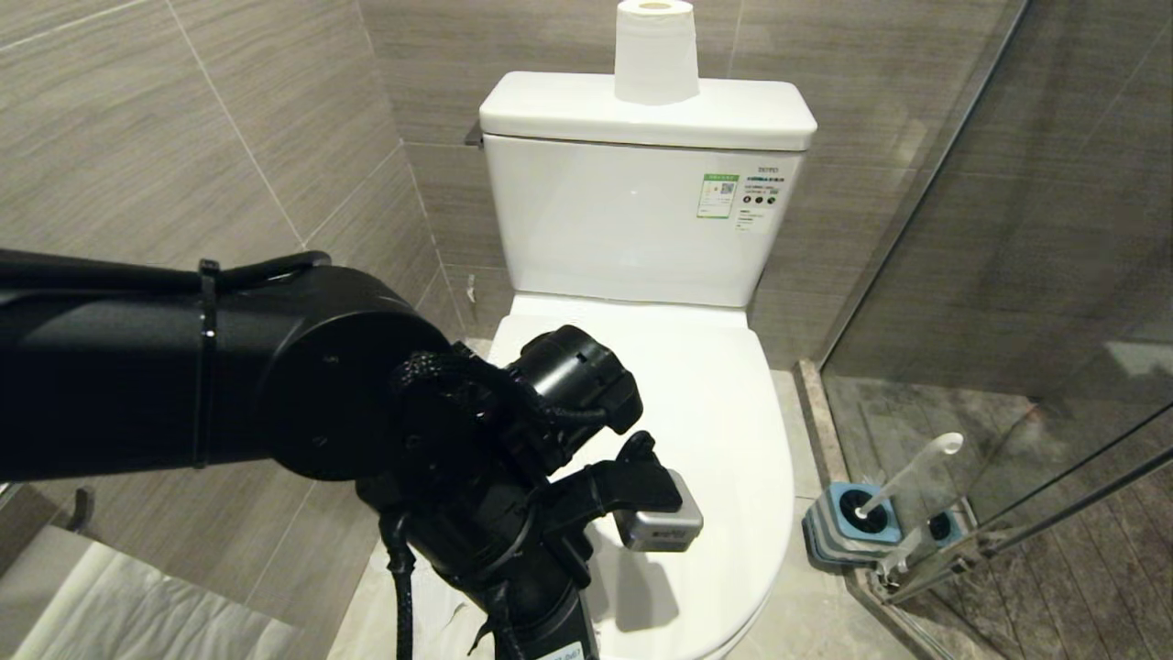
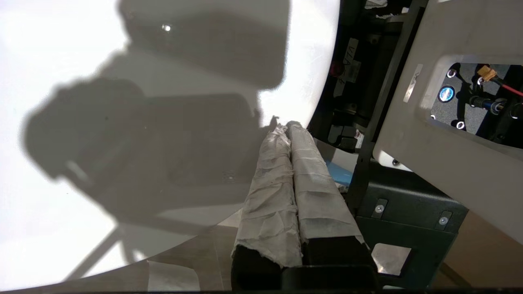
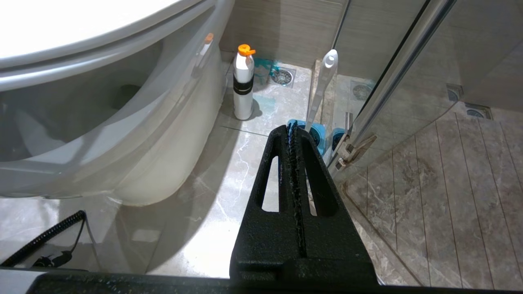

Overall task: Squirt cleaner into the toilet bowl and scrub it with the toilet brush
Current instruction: Close the toilet lid

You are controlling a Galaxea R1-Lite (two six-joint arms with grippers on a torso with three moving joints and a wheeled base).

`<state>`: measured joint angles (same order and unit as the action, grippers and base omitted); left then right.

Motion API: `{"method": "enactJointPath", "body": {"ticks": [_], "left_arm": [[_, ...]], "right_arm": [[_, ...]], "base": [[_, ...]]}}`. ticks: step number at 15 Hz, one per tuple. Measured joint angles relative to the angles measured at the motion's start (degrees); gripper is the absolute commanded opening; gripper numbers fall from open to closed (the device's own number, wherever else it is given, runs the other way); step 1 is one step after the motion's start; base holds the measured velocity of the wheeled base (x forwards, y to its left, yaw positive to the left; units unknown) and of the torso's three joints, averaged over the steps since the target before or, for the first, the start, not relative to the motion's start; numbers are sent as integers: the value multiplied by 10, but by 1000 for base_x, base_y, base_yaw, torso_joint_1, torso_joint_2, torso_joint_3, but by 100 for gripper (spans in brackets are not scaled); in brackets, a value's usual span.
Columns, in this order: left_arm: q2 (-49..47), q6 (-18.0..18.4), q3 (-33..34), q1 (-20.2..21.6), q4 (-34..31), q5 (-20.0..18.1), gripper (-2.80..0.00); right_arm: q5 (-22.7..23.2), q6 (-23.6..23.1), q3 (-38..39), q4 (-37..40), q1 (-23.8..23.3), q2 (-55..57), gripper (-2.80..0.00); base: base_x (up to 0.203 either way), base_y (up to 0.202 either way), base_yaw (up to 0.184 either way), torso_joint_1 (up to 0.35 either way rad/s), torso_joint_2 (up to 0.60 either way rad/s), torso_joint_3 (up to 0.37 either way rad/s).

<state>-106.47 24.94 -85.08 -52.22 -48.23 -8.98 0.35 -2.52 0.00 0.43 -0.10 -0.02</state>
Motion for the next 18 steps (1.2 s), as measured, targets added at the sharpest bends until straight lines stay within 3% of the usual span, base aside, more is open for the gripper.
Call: {"method": "enactJointPath", "body": {"ticks": [2, 7, 14, 18], "left_arm": [[-5, 0, 4, -1, 11, 0, -280], [-40, -4, 30, -6, 124, 6, -280], [-72, -10, 58, -22, 182, 13, -280], [-100, -23, 64, -30, 260, 27, -280]], "right_arm": [[0, 0, 0, 0, 0, 0, -280], [0, 0, 0, 0, 0, 0, -280], [0, 0, 0, 0, 0, 0, -280], [0, 0, 0, 0, 0, 0, -280]], "base": [[0, 0, 0, 0, 0, 0], [0, 0, 0, 0, 0, 0], [0, 0, 0, 0, 0, 0], [0, 0, 0, 0, 0, 0]]}}
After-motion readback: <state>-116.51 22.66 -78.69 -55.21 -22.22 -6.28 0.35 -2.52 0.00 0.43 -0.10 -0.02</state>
